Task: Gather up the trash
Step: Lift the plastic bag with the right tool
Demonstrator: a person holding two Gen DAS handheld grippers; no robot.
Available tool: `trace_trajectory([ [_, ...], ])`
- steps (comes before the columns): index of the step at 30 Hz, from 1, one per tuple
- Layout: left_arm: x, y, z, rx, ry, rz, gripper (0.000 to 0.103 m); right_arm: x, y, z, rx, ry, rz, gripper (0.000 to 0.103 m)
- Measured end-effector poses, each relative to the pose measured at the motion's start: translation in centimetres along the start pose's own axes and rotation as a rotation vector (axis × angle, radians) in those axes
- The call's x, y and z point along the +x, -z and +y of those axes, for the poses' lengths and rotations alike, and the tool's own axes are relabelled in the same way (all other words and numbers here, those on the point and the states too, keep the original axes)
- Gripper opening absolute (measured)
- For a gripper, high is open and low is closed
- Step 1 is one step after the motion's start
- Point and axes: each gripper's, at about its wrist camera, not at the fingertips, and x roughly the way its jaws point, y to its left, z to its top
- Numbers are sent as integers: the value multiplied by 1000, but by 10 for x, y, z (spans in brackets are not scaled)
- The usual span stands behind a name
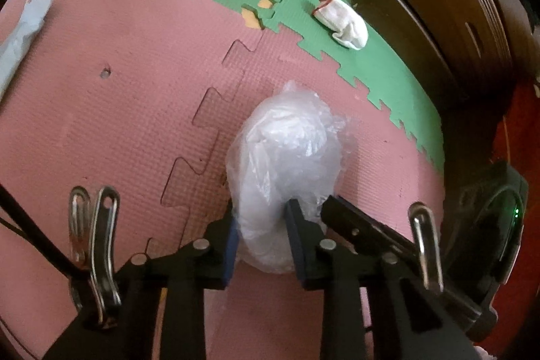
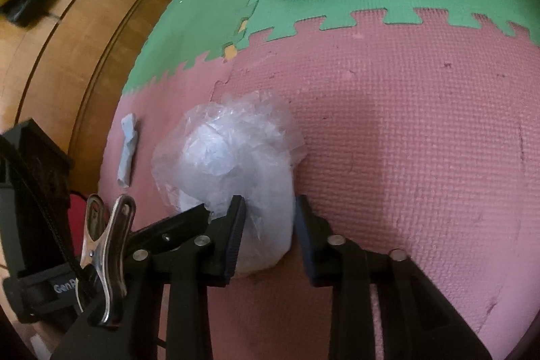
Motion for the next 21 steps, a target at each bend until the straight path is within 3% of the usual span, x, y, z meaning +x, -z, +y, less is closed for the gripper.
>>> trace_trajectory([
  [3,-11,1,-3,3,23,-8,23,-8,0,2,-5,-4,-15,13],
  [14,-86,13,-28,56,70,-122,20,-65,0,37,-49,-66,-111,13],
  [21,-154,32,-35,64,87,-219,19,-112,8,75,-106,-125,-182,13],
])
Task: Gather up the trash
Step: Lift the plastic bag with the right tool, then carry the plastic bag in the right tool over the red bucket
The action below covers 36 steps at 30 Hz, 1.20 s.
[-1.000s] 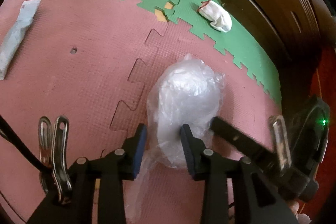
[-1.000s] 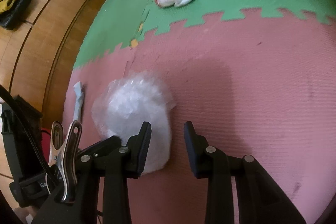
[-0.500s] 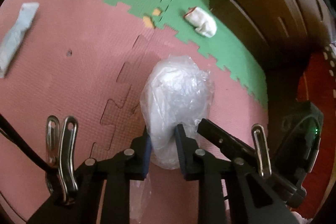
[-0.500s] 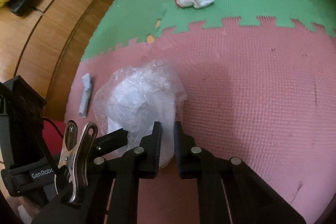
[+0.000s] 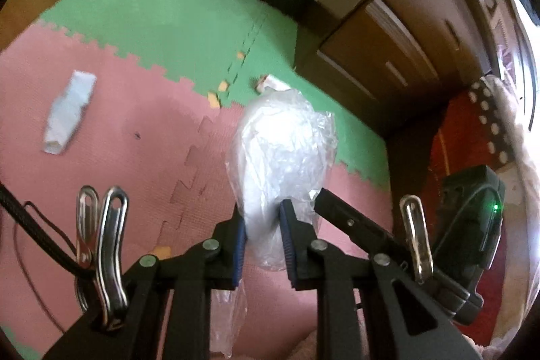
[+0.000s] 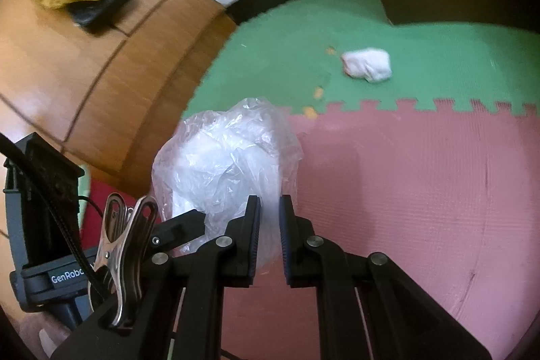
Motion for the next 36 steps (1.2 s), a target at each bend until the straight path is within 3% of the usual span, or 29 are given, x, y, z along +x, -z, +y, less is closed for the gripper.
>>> trace_trajectory([
  [11,-118,22,-11,23,-50,-169,19,-50,7,86,-137,-99,-65,13],
  [21,-213,57,-5,-33,-120,-328,18,-72,18,170,-306,-232,-77,13],
  [30,-269,74,2,-55,-197,-432,18,-80,27,224,-413,-335,-86,13],
  [36,-295,75,26,-87,-224,-472,17,-66,34,259,-437,-384,-58,13],
])
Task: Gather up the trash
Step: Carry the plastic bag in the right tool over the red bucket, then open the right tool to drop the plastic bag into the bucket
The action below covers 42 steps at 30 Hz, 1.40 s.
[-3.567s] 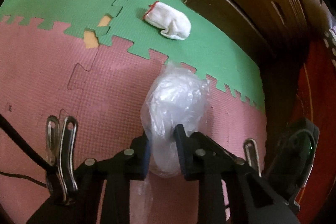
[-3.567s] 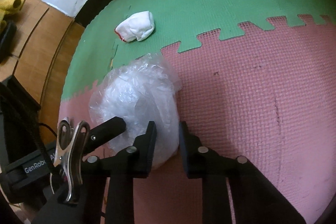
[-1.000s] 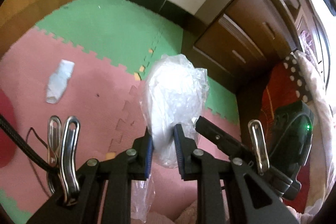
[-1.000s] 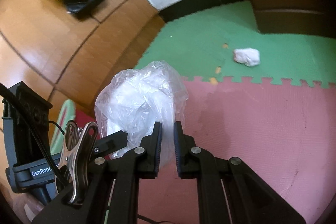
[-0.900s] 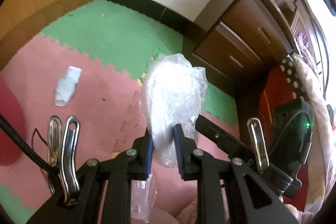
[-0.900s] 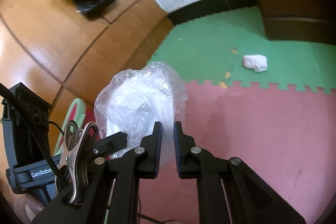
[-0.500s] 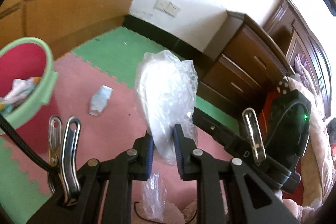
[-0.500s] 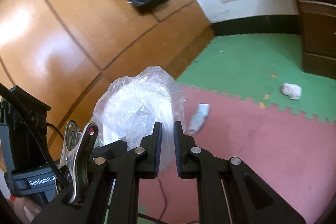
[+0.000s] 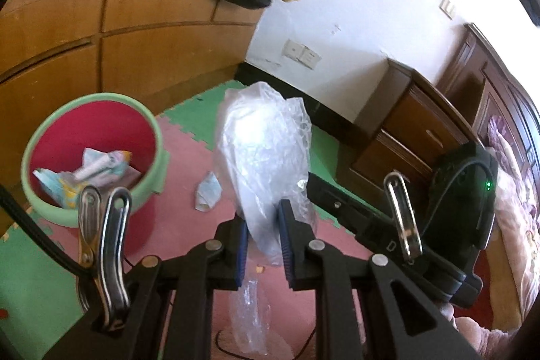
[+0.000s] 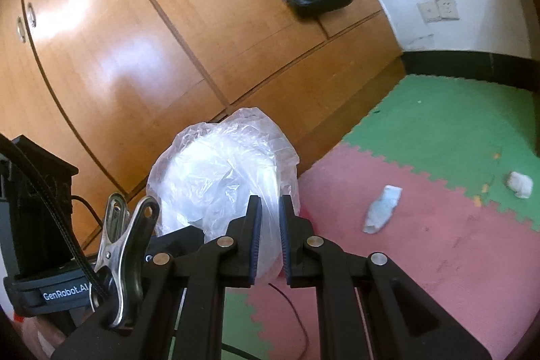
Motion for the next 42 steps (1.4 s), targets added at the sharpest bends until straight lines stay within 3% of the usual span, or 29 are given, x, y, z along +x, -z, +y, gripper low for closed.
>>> trace_trajectory([
  [11,-10,-25,71,-79,-65,-56,17,68,-14,41,-80,-42,50,13],
  [24,22,-31,151,-196,-143,-13,17,161,-8,57,-118,-33,163,13],
  [34,56,-31,180,-224,-183,42,17,203,1,50,-115,19,235,13],
  [42,60,-31,180,-167,-266,47,17,210,1,53,-149,34,243,15],
])
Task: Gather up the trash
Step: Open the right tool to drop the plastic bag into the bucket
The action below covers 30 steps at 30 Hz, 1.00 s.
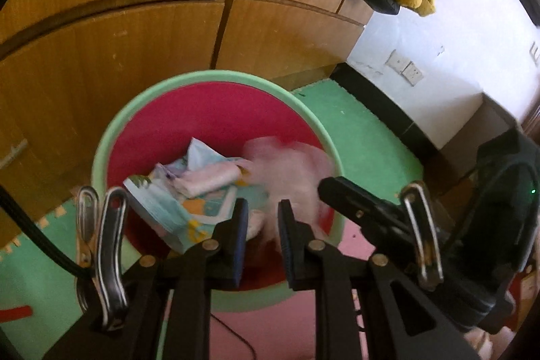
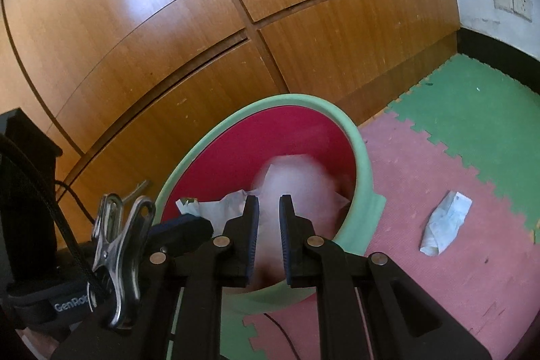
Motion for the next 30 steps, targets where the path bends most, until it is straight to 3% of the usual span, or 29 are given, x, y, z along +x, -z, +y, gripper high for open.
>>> trace_trajectory([
  [12,-11,3,-6,-6,-12,1,21,-23,4,0,29,-9,-28,28],
  [30,-34,17,-71,134,-35,-18,33,-102,25,-21,112,3,-133,36],
])
